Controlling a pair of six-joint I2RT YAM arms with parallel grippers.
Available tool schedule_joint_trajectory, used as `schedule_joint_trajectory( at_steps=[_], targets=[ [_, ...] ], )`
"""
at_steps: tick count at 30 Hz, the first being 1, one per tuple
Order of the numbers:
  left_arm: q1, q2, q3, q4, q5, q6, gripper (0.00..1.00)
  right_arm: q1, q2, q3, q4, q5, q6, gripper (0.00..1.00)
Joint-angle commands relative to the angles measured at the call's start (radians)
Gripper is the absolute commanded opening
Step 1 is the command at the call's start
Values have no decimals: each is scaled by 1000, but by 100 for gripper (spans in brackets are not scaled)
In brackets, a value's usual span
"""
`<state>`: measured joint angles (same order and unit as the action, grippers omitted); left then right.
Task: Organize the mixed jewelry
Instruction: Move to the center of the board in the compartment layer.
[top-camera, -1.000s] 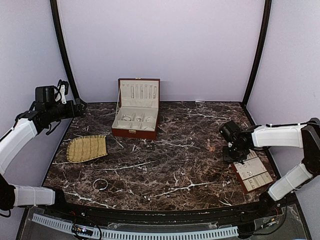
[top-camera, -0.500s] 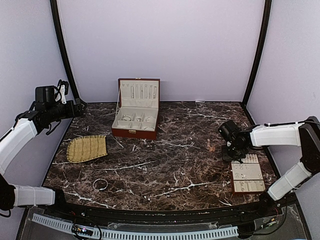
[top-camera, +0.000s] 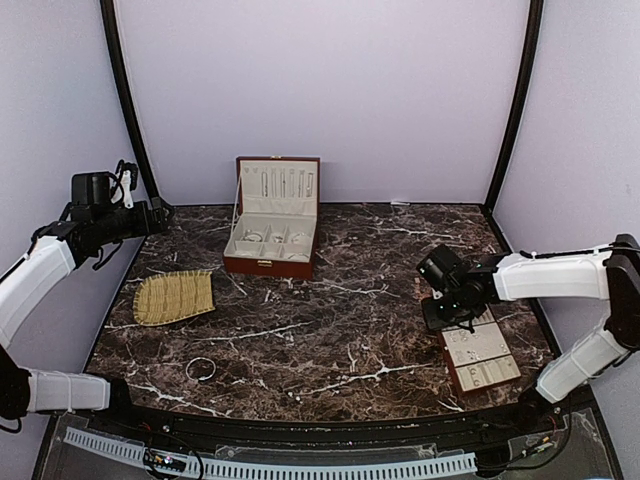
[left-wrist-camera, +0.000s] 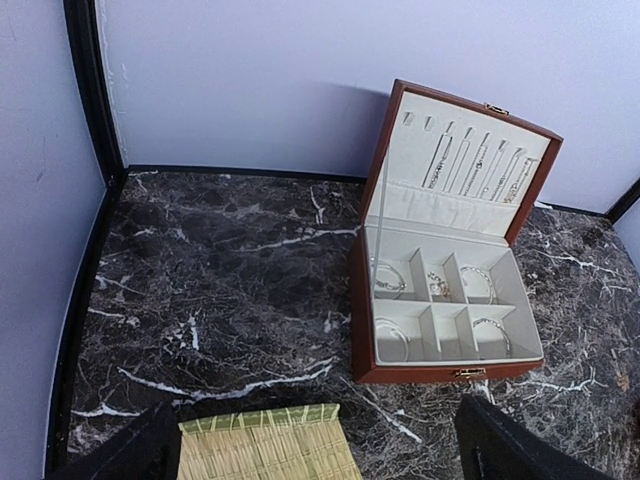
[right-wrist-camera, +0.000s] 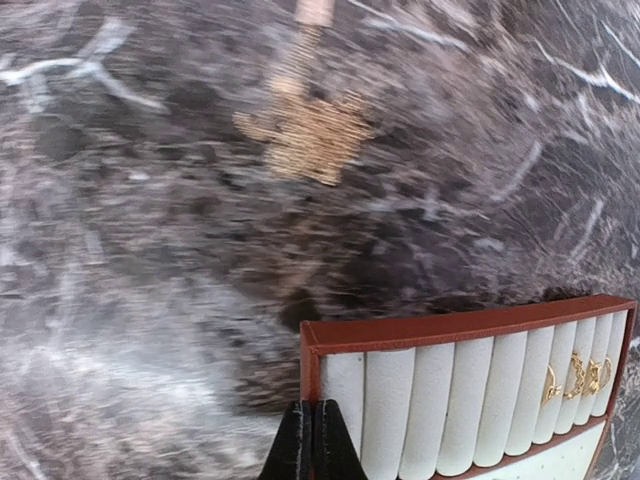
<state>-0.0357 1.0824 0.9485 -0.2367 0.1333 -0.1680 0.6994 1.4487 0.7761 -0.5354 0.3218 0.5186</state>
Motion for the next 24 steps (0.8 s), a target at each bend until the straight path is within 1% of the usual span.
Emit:
schedule_joint_trajectory(
  at_steps=[1, 5, 9, 14, 17, 24],
  targets=[
    [-1, 4, -11, -8, -4, 1, 98, 90, -16, 85, -6, 12, 64, 0],
    [-1, 8, -11, -7, 8, -2, 98, 184, 19, 131, 7, 9, 101, 0],
    [0, 10, -10, -8, 17, -5, 98, 270, 96, 191, 44, 15, 102, 0],
    [0, 7, -11, -8, 20, -5, 98, 315, 217, 298, 77, -2, 59, 0],
    [-1, 5, -12, -6, 24, -4, 98, 332, 286, 368, 108, -37, 22, 0],
    [-1, 6, -19, -2, 30, -5, 98, 348, 448, 527, 125, -78, -33, 0]
  ],
)
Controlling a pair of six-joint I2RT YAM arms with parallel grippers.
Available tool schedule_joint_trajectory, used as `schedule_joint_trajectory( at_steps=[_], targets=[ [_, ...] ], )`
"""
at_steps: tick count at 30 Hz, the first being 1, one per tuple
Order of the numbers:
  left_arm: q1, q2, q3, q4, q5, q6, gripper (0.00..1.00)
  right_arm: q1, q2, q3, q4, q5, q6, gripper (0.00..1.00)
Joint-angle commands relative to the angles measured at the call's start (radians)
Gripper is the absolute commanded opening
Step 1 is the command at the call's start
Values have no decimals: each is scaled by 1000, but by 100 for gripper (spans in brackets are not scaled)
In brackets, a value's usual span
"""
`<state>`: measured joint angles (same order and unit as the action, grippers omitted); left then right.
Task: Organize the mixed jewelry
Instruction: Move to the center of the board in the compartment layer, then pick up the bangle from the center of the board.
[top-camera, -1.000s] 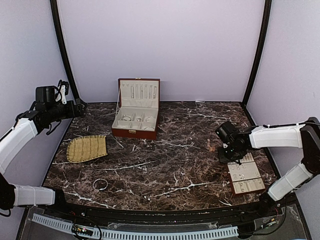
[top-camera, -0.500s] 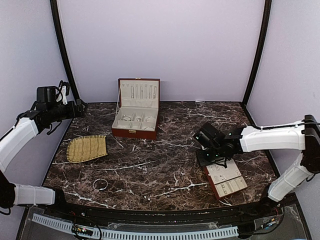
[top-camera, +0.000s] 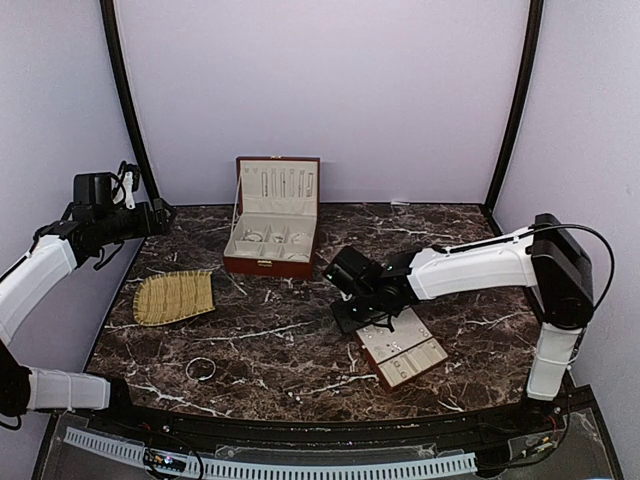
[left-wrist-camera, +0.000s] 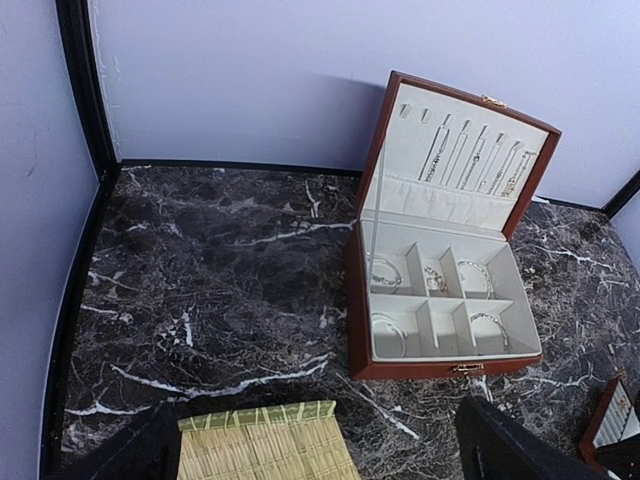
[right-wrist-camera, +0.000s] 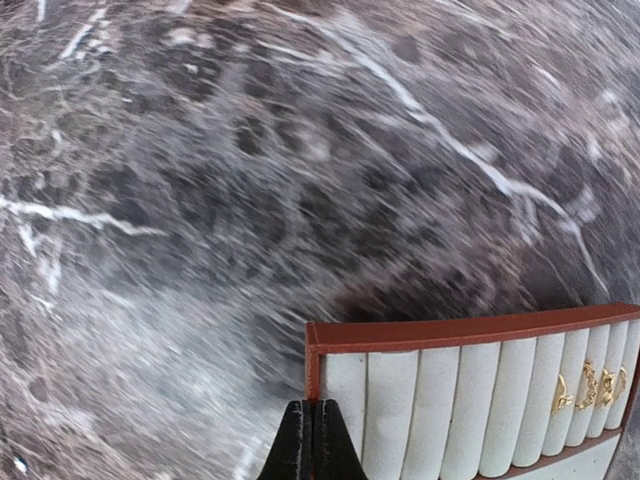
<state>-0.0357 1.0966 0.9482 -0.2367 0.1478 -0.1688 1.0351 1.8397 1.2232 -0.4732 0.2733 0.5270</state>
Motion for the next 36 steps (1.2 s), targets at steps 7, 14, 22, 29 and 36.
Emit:
schedule_joint_trajectory(
  at_steps=[7, 14, 22, 29, 36],
  targets=[
    [-1, 30, -21, 0, 47, -25, 98, 14, 118, 113, 74, -32, -36, 0],
    [-24, 40, -27, -22, -32, -84, 97, 13, 84, 109, 102, -49, -44, 28],
    [-110, -80, -166, -169, -133, -309, 95, -46, -112, -10, 182, -39, -97, 43],
    [-274, -157, -372, -307, -171, -646, 76, -246, -330, -218, 329, -103, -145, 48],
    [-454, -55, -374, -461, -184, -821, 66, -361, -428, -317, 383, -122, -169, 48]
  ],
)
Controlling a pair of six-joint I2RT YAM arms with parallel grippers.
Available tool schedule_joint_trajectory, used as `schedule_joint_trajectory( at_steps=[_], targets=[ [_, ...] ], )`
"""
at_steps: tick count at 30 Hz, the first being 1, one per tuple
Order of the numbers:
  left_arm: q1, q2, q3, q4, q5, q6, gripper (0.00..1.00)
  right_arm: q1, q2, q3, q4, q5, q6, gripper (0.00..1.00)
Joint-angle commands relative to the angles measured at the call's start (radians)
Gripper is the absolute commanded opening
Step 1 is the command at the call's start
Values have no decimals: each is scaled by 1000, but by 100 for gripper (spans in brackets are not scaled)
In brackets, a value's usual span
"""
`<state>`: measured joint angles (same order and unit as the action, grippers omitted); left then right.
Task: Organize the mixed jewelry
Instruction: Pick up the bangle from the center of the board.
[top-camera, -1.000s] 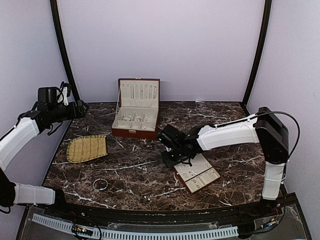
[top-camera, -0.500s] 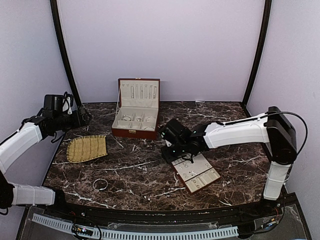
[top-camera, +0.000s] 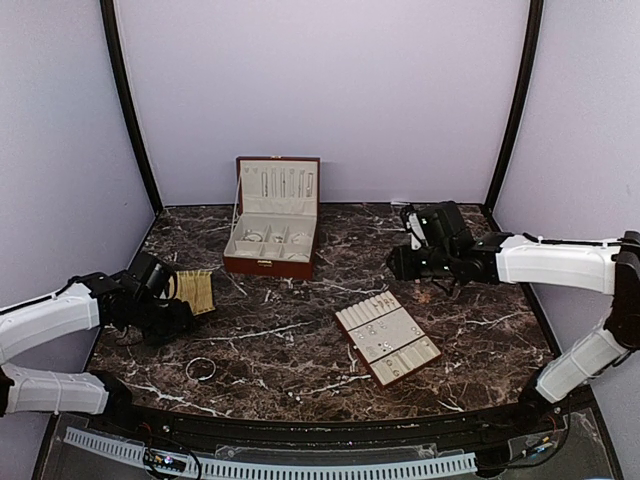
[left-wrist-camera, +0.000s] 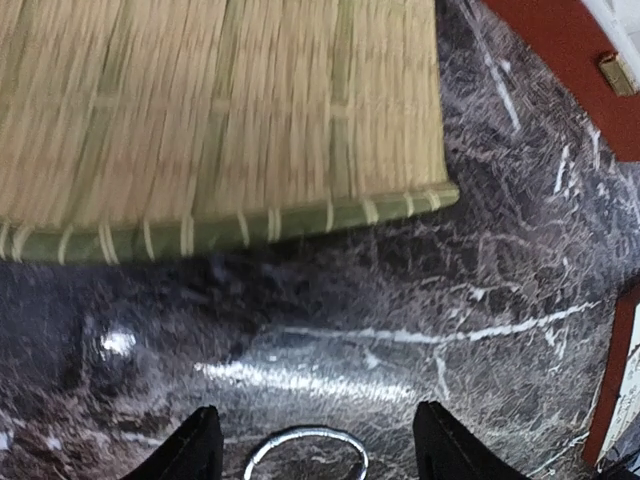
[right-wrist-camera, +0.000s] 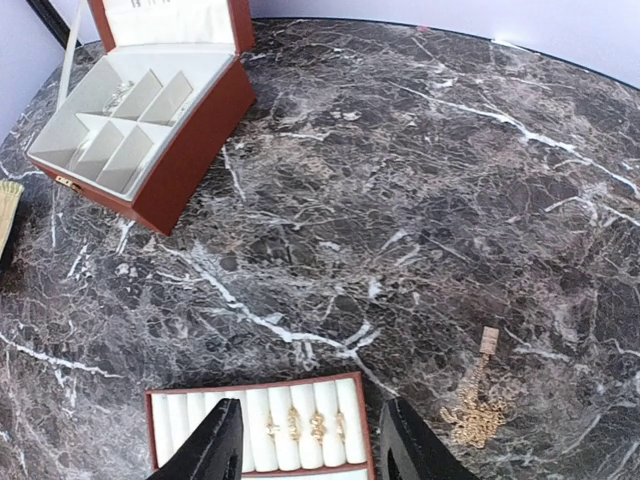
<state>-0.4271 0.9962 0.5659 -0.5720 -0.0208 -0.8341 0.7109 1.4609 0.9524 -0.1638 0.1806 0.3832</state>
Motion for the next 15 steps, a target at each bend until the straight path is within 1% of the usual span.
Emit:
schedule_joint_trajectory(
  at_steps=[1, 5, 10, 12, 15],
  targets=[
    [-82, 60, 3, -132, -1, -173, 65, -52, -57, -58, 82, -33, -25, 48],
    [-145, 76, -24, -152, 49, -236, 62, -98, -85, -103, 109, -56, -18, 48],
    [-155, 63, -53, -164, 88, -260, 43, -144, -95, -147, 148, -99, -4, 48],
    [-160, 57, -72, -160, 114, -280, 40, -154, -87, -152, 157, -111, -1, 48],
    [-168, 43, -100, -166, 131, -312, 39, -168, -75, -154, 159, -129, 0, 47]
  ],
)
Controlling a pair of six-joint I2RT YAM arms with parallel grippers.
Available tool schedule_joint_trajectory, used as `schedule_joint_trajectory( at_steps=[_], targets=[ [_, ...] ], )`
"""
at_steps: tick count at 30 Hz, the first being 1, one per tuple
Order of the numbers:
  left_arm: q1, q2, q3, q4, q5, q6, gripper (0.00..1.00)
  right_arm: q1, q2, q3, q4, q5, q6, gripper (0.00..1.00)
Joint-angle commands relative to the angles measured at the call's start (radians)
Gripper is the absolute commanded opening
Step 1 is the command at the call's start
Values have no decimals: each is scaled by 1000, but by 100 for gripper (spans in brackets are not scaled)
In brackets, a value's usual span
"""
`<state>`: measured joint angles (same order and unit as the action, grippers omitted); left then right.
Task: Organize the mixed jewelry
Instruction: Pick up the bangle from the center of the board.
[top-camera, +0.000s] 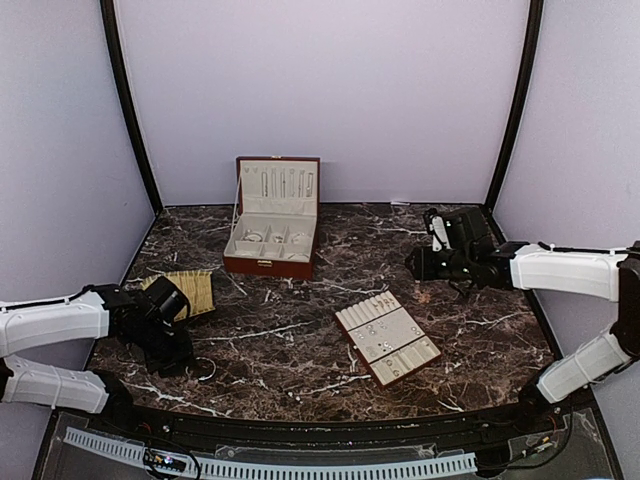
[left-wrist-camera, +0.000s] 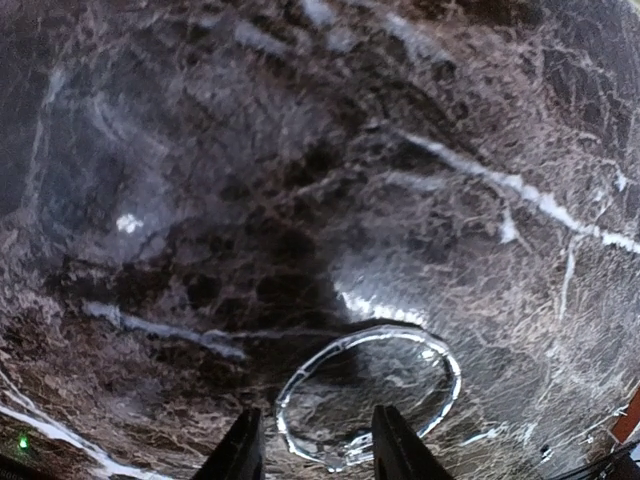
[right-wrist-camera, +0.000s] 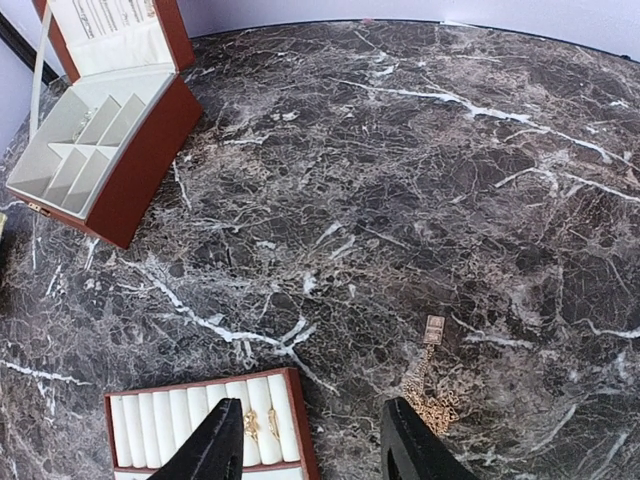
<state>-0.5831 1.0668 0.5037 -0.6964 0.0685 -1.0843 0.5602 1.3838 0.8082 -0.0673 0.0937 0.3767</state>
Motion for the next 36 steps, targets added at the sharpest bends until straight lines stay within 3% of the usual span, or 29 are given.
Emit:
schedule_joint_trajectory(
  at_steps=[1, 12, 25, 36],
  targets=[
    [-12, -34, -47, -39, 43, -72, 39, -21, 7, -10, 63, -47, 7, 48],
    [-12, -73, -105, 15, 60, -125, 29, -37, 29, -21, 101, -75, 19, 47],
    [-12, -18, -101, 46, 46, -101, 9, -51, -1, -54, 124, -80, 31, 47],
    [-12, 49, 12, 17, -29, -13, 0, -100, -51, -101, 161, -57, 36, 47]
  ],
)
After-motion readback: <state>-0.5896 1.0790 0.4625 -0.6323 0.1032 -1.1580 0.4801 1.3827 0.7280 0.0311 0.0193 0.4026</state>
